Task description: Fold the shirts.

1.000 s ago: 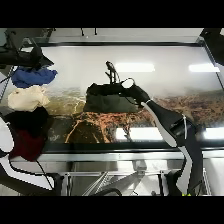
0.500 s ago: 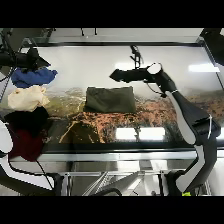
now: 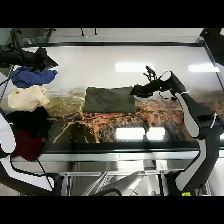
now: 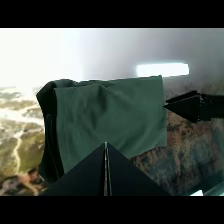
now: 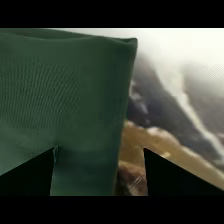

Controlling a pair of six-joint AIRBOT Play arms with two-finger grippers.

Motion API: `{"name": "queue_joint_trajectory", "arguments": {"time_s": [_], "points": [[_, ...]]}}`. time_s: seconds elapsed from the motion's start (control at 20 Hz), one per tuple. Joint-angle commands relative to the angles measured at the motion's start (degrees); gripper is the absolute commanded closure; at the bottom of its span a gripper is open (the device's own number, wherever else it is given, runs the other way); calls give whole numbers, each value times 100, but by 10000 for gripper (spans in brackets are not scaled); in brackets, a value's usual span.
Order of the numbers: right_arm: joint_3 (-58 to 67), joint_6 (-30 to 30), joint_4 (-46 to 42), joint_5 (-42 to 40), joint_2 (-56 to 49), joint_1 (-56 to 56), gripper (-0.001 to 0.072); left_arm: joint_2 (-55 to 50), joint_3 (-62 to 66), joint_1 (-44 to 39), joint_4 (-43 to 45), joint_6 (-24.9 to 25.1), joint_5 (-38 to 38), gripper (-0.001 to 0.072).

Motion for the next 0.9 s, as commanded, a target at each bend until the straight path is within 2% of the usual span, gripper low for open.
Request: {"name": "queue_joint_trajectory", "arguments": {"time_s": [0.0,0.1,0.15,0.25,0.3,0.4,0.5,0.7,0.85], "points": [[-59,-343,575,111,-306,35,100,-4,-2,-42,7,-2,-4,695],[-59,-507,881,109,-341,42,114,-4,-4,-42,7,-2,-20,694],[-57,-527,953,109,-337,37,231,-4,-2,-42,7,-2,-22,694],[-42,-780,1375,177,-291,-42,644,-4,-4,-44,4,-2,-22,694],[-33,-804,1628,186,-238,-122,690,-4,-2,-42,7,-2,-24,694],[2,-817,1906,131,-28,-382,691,-4,-4,-42,4,-4,-35,694],[0,-610,1759,-42,319,-870,692,-4,-2,-44,4,-4,-111,695],[-144,503,863,105,946,-2457,692,-4,-9,-57,7,0,-186,695],[-739,671,260,380,1497,-3663,692,-4,-9,-153,4,22,-186,694]]}}
